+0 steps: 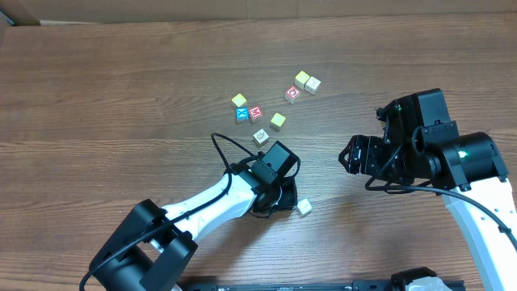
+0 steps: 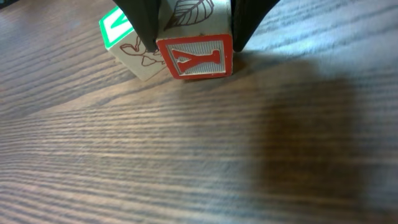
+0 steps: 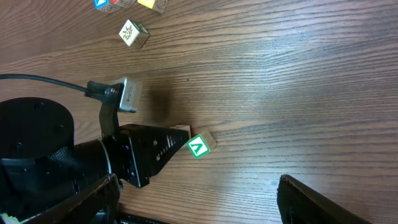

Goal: Flip 3 blocks
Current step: 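Carry the Y block with the left gripper and set it beside the A block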

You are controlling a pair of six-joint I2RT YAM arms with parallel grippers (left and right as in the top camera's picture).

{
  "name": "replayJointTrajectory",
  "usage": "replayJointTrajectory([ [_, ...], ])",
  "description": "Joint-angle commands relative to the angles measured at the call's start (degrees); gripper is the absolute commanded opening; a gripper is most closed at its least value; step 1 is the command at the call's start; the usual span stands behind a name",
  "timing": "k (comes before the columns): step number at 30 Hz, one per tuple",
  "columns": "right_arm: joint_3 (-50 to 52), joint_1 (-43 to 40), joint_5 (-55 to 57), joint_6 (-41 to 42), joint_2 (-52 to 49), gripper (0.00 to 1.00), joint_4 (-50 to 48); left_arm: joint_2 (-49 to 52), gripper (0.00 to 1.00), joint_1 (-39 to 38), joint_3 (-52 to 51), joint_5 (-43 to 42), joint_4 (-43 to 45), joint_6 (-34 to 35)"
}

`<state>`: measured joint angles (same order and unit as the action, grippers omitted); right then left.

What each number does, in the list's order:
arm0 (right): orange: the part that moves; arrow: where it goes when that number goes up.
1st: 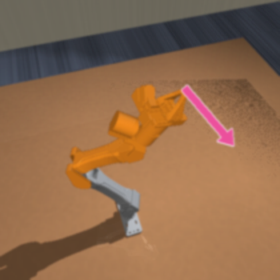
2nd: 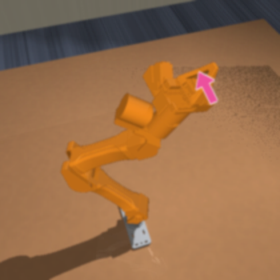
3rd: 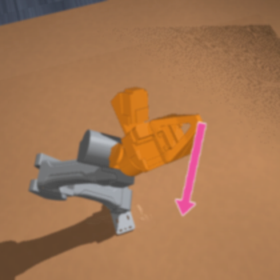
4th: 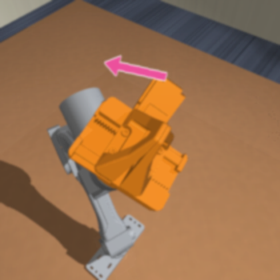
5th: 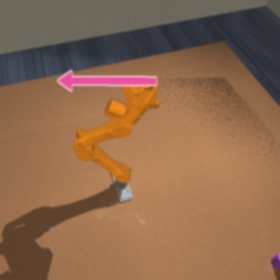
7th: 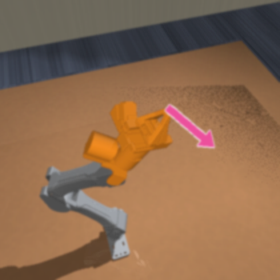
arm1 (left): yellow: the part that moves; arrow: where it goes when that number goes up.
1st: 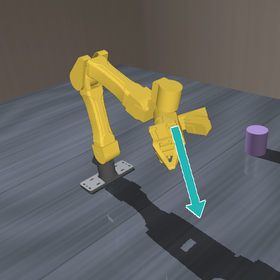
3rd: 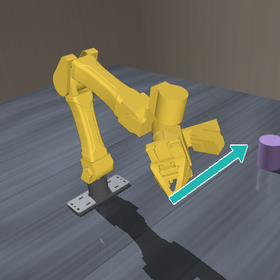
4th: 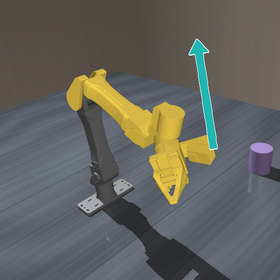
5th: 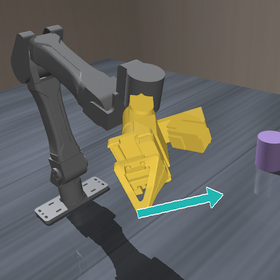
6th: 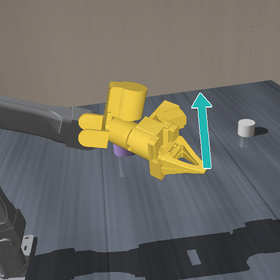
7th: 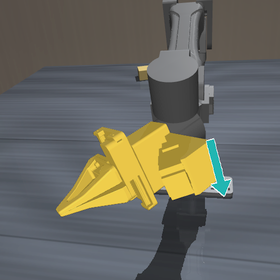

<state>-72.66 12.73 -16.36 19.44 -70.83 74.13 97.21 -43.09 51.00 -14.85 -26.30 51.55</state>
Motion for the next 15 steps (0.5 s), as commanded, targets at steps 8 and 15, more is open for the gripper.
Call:
replayJointTrajectory([
  [8,-1.18,-0.28,-0.42,-0.39,0.79,0.82,-0.11,2.43,0.04,-3.13,-1.07,1.09,-6.27,10.14],
  [15,-1.18,-0.28,-0.39,-0.44,0.79,0.82,0.02,1.97,0.05,-2.67,-1.07,5.35,-8.79,12.15],
])
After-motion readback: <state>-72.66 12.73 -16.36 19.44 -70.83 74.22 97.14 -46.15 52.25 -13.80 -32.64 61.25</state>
